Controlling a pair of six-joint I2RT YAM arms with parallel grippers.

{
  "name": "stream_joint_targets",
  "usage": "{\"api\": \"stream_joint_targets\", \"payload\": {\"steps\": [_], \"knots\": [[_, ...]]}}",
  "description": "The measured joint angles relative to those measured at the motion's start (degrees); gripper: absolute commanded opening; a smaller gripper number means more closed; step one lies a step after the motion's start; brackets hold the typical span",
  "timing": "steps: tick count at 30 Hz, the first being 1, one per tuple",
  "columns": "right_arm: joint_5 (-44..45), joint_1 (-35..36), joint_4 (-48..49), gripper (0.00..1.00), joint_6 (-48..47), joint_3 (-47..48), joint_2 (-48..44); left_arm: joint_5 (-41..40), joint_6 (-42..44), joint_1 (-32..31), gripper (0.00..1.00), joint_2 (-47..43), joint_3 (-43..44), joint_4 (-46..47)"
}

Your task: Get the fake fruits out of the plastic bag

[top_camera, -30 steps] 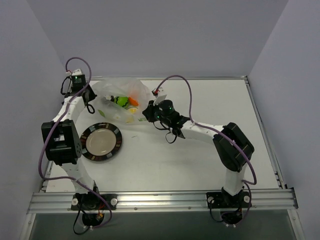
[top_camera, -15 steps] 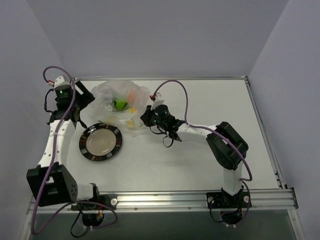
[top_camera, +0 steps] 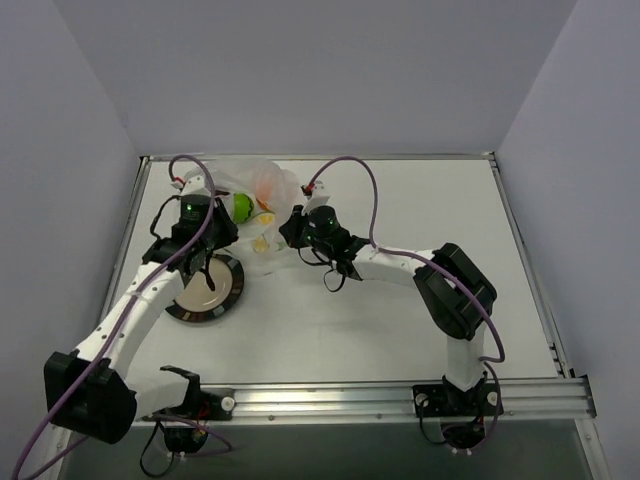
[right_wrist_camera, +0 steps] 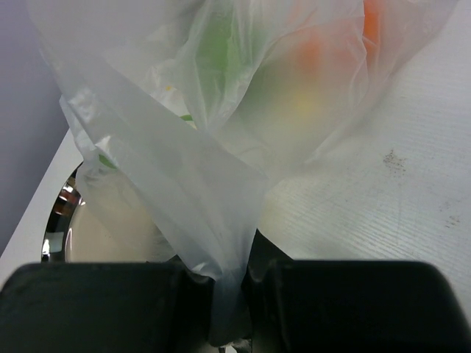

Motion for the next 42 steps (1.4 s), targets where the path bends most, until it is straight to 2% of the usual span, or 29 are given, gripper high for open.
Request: {"api": "stream_joint_targets", "payload": {"steps": [6, 10, 11, 14, 19, 24, 32, 42], "knots": [[0.3, -0.2, -0.3, 0.00, 0.2, 0.4, 0.0, -0.3, 1.2, -1.5, 0.23, 13.2, 2.9, 1.4], [0.3, -0.2, -0.1, 0.00, 0.3, 0.8, 0.0, -1.6, 3.2, -1.9, 0.48, 21.8, 6.5, 3.5], [0.3, -0.2, -0.1, 0.00, 0.4, 0.8, 0.0, -2.1, 3.5, -1.8, 0.58, 23.3, 7.1, 4.1], [0.3, -0.3, -0.1, 0.00, 0.4, 0.8, 0.0, -3.7, 4.5, -1.0, 0.72, 27.1, 9.7, 4.7], [0.2, -0.6, 0.0, 0.00, 0.4, 0.8, 0.0, -7.2, 6.3, -0.3, 0.85, 33.2, 16.2, 6.1], [-0.1, -0.7, 0.4, 0.00, 0.5, 0.8, 0.0, -10.0, 8.5, 0.2, 0.97, 36.9, 18.7, 7.8], [-1.6, -0.7, 0.7, 0.00, 0.4, 0.8, 0.0, -12.8, 13.3, 1.2, 0.94, 42.3, 20.9, 11.6], [-3.9, -0.7, 2.4, 0.00, 0.5, 0.8, 0.4, -12.5, 14.4, 1.3, 0.94, 47.0, 21.8, 16.9]]}}
